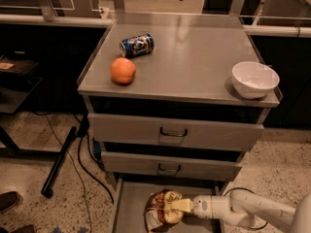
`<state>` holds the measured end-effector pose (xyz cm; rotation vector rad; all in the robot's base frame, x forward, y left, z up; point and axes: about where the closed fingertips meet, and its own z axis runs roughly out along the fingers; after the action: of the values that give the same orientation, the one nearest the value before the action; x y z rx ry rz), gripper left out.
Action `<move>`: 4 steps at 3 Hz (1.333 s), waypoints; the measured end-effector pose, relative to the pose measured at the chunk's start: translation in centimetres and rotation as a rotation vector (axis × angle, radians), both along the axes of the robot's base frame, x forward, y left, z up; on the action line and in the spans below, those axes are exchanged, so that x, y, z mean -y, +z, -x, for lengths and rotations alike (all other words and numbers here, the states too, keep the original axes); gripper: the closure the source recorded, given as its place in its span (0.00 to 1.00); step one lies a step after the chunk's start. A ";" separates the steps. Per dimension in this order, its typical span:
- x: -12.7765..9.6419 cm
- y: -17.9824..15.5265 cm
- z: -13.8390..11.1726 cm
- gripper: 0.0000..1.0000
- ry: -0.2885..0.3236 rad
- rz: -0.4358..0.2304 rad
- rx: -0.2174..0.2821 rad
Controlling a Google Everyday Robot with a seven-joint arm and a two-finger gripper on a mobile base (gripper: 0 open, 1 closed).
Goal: Place brown chip bag into bottom drawer
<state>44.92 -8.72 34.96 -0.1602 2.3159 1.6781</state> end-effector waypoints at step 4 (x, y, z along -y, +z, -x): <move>-5.2 -5.8 -0.6 1.00 0.084 -0.153 -0.105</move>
Offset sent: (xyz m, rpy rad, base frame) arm 0.0134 0.0000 -0.0850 0.0580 0.1236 -0.0545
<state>45.53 -3.52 29.20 -0.1437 2.2712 1.9404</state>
